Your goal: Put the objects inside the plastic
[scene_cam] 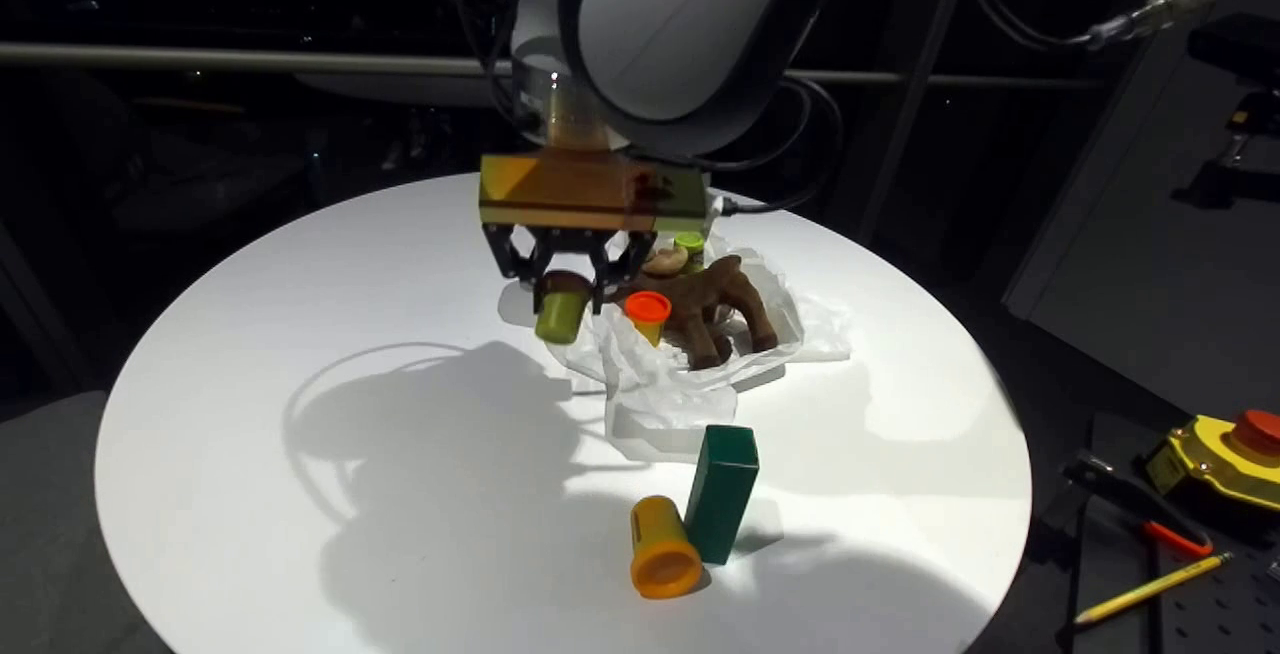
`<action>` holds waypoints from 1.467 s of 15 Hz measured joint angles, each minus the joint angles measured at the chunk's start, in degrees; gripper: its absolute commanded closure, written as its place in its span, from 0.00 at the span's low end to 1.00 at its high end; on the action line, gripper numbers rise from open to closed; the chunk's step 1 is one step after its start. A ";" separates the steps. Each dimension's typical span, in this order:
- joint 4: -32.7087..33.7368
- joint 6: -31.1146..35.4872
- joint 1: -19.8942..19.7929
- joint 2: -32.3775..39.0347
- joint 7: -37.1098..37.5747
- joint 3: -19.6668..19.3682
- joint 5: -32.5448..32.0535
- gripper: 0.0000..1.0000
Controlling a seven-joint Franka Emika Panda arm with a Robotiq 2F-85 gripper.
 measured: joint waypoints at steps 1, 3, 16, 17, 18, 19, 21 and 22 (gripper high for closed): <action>-0.40 -0.13 0.16 -1.26 2.49 -1.94 -3.28 0.73; -1.38 -0.96 0.13 -2.94 7.33 -5.48 -10.16 0.73; -7.50 -2.72 -1.88 -1.25 12.46 -3.00 -25.35 0.73; -7.50 -2.76 -1.25 -0.77 13.57 -2.94 -26.97 0.73; -7.46 -2.99 -0.57 -0.20 15.25 -2.99 -29.23 0.73; -7.41 -3.43 0.03 0.37 17.14 -3.02 -31.60 0.73; -7.12 -4.80 0.96 1.53 21.04 -3.02 -36.50 0.73; -6.89 -5.75 1.33 2.12 23.14 -3.01 -39.14 0.73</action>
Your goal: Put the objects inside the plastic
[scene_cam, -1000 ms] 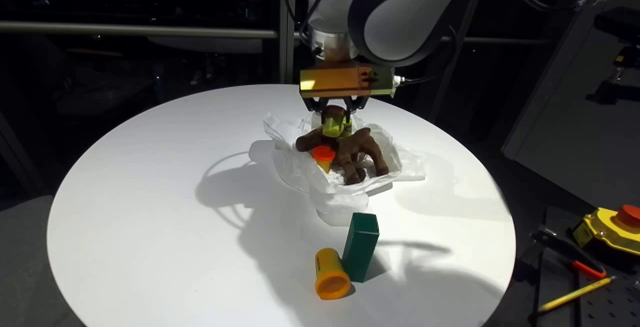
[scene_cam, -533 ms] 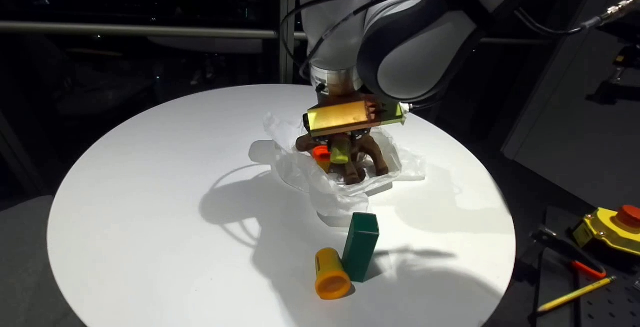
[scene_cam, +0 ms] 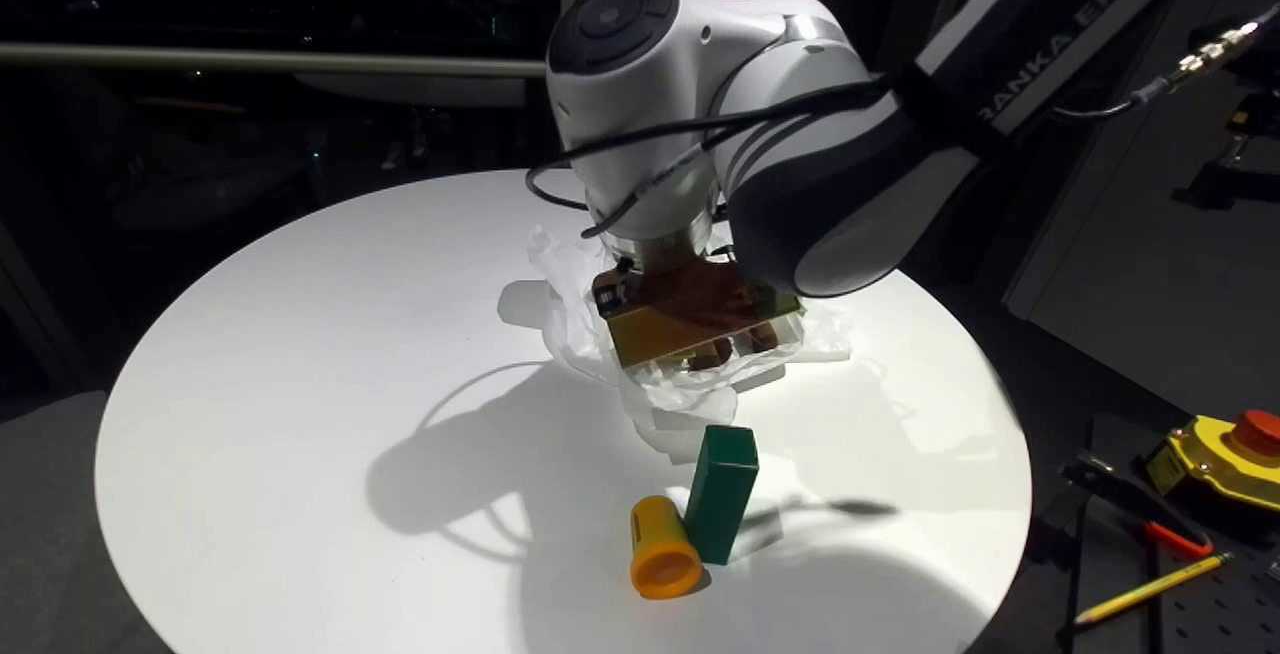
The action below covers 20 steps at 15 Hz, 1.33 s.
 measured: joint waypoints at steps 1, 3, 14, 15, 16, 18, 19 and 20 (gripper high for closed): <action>0.30 -1.18 0.29 0.55 2.17 0.03 -2.68 0.73; 0.97 -3.66 0.53 1.46 6.54 0.43 -7.71 0.73; 4.71 -10.06 -4.34 3.60 13.33 7.16 -14.26 0.00; 4.80 -10.08 -4.78 3.29 13.57 7.33 -14.26 0.00; 4.80 -10.09 -5.28 2.74 13.77 7.49 -14.26 0.00; 4.61 -10.09 -6.50 1.10 13.80 8.02 -14.23 0.00; 4.43 -10.09 -7.39 -0.01 13.54 8.57 -13.77 0.00; 4.14 -9.99 -8.43 -1.27 12.71 9.33 -12.79 0.00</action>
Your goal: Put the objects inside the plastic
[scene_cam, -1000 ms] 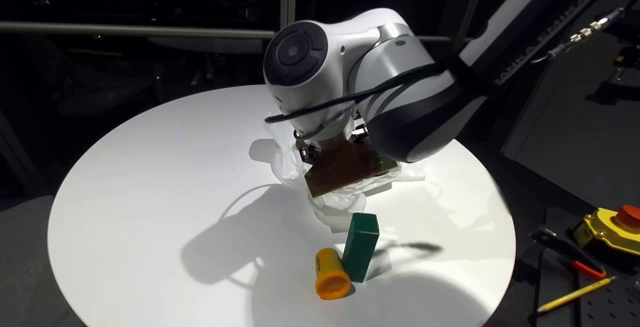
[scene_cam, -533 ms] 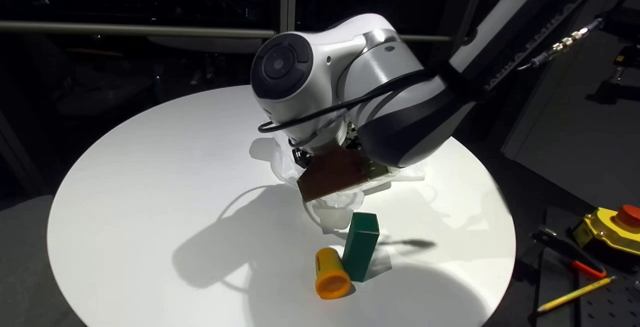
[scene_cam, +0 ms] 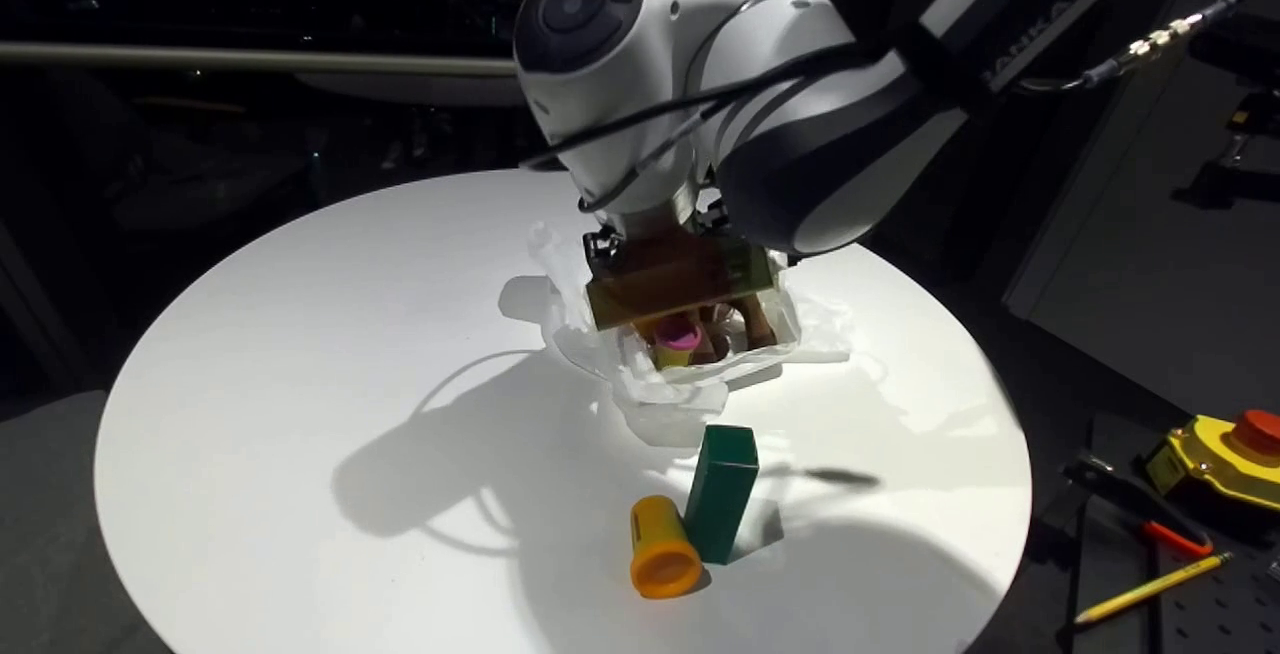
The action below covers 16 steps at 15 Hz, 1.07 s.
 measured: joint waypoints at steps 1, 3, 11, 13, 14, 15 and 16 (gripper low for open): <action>-0.40 0.58 -1.30 -1.47 -1.62 1.04 1.75 0.00; -1.25 3.37 -4.04 -4.74 -6.92 3.29 6.69 0.00; -2.52 7.15 -9.80 -12.77 -40.73 9.26 37.24 0.00; -3.59 7.14 -9.43 -13.59 -48.75 10.16 43.50 0.00; -4.20 7.05 -9.14 -13.99 -52.61 10.68 46.36 0.00; -4.69 6.77 -8.84 -14.33 -56.28 11.22 48.98 0.00; -4.98 6.10 -8.55 -14.57 -59.86 11.73 51.46 0.00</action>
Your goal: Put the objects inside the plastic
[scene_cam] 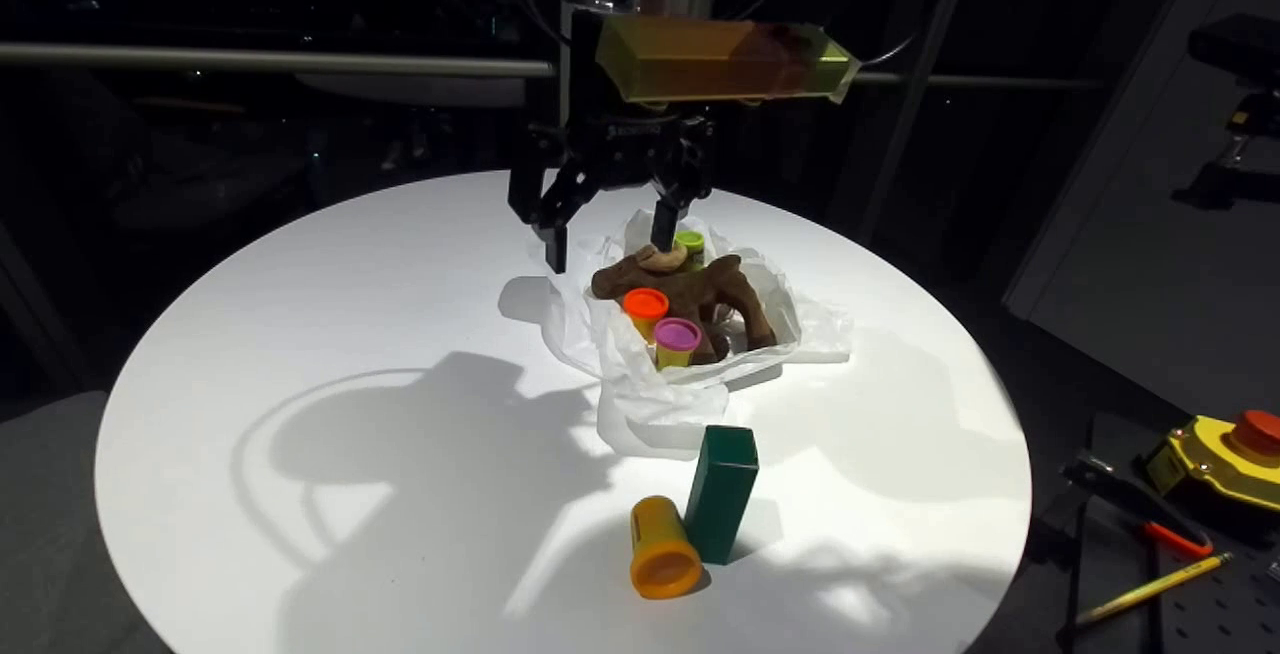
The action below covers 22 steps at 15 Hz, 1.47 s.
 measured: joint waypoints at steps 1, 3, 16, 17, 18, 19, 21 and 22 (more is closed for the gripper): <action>-0.11 -0.71 0.29 -0.18 -2.53 0.32 1.68 0.00; -0.19 -1.25 0.49 -0.36 -4.03 0.49 2.35 0.00; 3.68 -12.79 1.93 -2.58 -21.14 -0.02 2.44 0.00; 3.55 -12.87 2.06 -3.23 -22.75 0.18 2.62 0.00; 3.14 -12.87 2.21 -3.85 -24.12 0.43 3.00 0.00; 2.46 -12.84 2.40 -4.41 -25.22 0.71 3.40 0.00; 0.38 -12.19 2.86 -5.32 -26.73 1.28 3.70 0.00; -1.01 -11.52 3.18 -5.79 -27.27 1.58 3.91 0.00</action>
